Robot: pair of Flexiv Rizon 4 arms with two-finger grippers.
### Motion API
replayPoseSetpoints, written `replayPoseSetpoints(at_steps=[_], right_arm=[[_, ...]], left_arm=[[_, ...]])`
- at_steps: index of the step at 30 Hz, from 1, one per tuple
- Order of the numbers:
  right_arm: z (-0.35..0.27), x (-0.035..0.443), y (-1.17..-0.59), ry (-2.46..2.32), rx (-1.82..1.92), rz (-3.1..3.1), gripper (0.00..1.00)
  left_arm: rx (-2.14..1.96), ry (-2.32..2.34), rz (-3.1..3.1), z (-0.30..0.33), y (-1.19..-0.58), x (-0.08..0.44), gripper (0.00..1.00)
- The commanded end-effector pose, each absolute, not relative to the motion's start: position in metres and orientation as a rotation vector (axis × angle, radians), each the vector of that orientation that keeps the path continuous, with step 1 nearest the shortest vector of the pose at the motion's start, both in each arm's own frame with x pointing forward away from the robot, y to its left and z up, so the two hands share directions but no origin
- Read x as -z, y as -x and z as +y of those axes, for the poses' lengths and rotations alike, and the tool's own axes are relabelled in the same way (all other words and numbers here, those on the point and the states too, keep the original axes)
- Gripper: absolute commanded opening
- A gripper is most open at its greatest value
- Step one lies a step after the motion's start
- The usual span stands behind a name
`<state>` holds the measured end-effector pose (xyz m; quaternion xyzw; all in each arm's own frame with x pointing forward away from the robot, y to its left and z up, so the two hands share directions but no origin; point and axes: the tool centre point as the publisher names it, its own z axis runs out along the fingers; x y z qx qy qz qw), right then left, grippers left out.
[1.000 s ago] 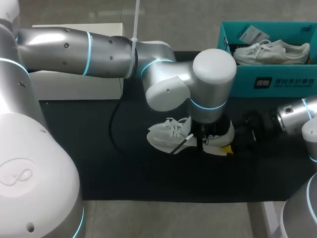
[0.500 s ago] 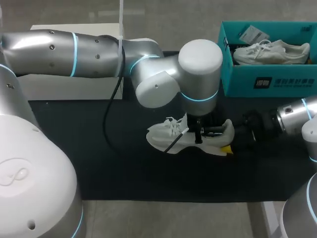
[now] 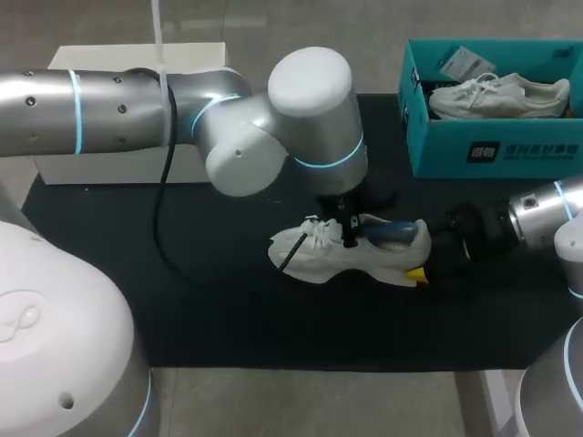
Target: Take the shoe out of the shoebox, open the shoe tongue, remove and reinsert the insole, then place the shoe into the shoebox
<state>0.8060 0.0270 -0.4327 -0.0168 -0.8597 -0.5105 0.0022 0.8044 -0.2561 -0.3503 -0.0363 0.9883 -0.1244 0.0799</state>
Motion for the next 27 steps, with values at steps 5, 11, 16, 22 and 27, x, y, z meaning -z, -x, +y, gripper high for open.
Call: replayPoseSetpoints(at_steps=[5, 11, 16, 22, 27], right_arm=[[0.028, 0.435, -0.805, 0.056, 1.596, -2.703, 0.0], [0.028, 0.435, -0.805, 0.056, 1.596, -2.703, 0.0], [0.028, 0.435, -0.805, 0.056, 1.596, -2.703, 0.0], [0.028, 0.435, -0.805, 0.056, 1.596, -2.703, 0.0], [0.028, 0.435, -0.805, 0.056, 1.596, -2.703, 0.0]], left_arm=[[0.548, 0.073, 2.952, -0.247, -0.798, 0.338, 0.0], [0.845, -0.043, 2.939, -0.258, -0.795, 0.319, 0.0], [0.923, -0.099, 2.923, -0.27, -0.794, 0.31, 0.0], [0.905, -0.109, 2.946, -0.276, -0.795, 0.314, 0.0], [0.891, -0.113, 2.97, -0.282, -0.796, 0.318, 0.0]])
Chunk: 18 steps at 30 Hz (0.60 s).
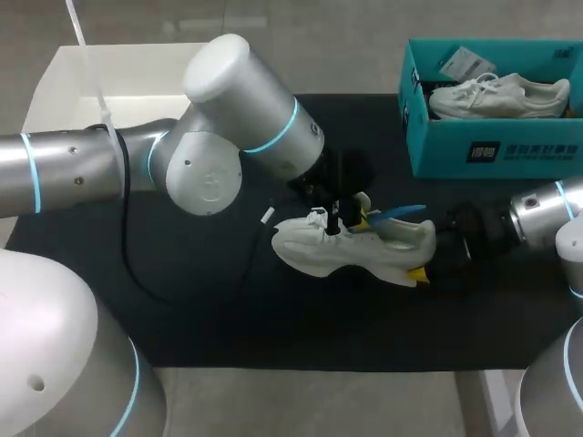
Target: Take the shoe out of the shoebox, open the shoe tongue, remove and reinsert the insole, then place the shoe into the shoebox
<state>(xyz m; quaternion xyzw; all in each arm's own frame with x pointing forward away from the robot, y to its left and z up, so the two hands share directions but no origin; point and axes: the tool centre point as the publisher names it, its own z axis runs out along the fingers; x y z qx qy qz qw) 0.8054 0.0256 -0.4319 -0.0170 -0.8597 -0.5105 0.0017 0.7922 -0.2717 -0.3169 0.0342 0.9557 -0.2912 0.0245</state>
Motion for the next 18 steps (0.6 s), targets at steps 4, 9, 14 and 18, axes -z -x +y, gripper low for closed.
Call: replayPoseSetpoints(at_steps=[4, 9, 14, 18], right_arm=[[0.028, 0.435, -0.805, 0.056, 1.596, -2.703, 0.0], [0.028, 0.435, -0.805, 0.056, 1.596, -2.703, 0.0], [0.028, 0.435, -0.805, 0.056, 1.596, -2.703, 0.0], [0.028, 0.435, -0.805, 0.056, 1.596, -2.703, 0.0]], left_arm=[[0.903, -0.141, 2.971, -0.291, -0.799, 0.317, 0.0], [0.998, -0.166, 2.958, -0.301, -0.803, 0.31, 0.0], [1.105, -0.209, 2.918, -0.303, -0.803, 0.292, 0.0], [1.258, -0.263, 2.871, -0.303, -0.801, 0.277, 0.0]])
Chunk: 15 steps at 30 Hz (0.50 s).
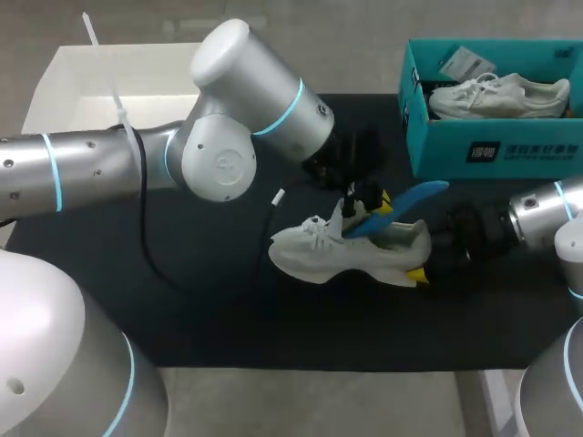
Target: Take the shoe out of the shoebox, open the shoe tongue, remove and reinsert the insole, then place the shoe into the shoebox
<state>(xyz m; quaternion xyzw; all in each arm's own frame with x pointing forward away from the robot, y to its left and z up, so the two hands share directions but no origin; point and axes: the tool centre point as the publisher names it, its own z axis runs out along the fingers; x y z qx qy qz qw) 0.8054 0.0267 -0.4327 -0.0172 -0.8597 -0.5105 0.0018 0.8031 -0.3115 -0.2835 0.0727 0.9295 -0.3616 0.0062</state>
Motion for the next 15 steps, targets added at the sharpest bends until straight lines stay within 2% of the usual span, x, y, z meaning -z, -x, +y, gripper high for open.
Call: replayPoseSetpoints(at_steps=[1, 12, 15], right_arm=[[0.028, 0.435, -0.805, 0.056, 1.596, -2.703, 0.0], [0.028, 0.435, -0.805, 0.056, 1.596, -2.703, 0.0], [0.028, 0.435, -0.805, 0.056, 1.596, -2.703, 0.0]], left_arm=[[1.297, -0.275, 2.855, -0.303, -0.801, 0.272, 0.0], [1.535, -0.462, 2.701, -0.316, -0.8, 0.196, 0.0], [1.535, -0.462, 2.701, -0.316, -0.8, 0.196, 0.0]])
